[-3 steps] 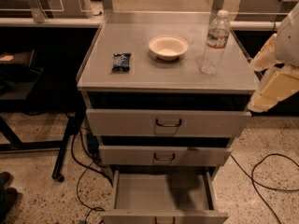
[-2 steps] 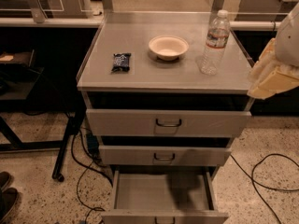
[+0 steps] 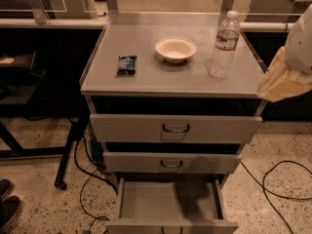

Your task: Close bottom drawer

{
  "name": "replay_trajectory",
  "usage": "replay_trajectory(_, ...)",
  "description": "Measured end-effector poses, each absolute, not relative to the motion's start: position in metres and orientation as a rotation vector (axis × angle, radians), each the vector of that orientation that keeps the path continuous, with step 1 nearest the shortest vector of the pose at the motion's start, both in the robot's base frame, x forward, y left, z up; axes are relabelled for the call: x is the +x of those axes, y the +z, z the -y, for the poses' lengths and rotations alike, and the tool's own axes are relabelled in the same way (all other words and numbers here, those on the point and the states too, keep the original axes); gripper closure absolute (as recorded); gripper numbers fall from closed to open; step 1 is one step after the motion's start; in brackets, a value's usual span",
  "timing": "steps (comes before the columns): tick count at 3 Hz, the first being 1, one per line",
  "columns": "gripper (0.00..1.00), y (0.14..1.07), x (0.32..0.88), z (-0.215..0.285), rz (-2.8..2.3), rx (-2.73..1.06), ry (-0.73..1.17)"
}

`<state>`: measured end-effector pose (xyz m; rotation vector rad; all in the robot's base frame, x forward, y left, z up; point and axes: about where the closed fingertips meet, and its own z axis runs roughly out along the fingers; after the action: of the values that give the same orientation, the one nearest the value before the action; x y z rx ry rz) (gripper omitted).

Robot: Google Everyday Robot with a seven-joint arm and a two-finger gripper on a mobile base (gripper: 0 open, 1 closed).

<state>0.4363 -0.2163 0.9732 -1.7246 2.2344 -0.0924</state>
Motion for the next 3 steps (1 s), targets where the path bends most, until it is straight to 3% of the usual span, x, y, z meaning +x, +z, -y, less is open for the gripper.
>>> replay_trajectory(3, 1.00, 0.819, 0.375, 0.208, -2.385, -1.750, 0.091)
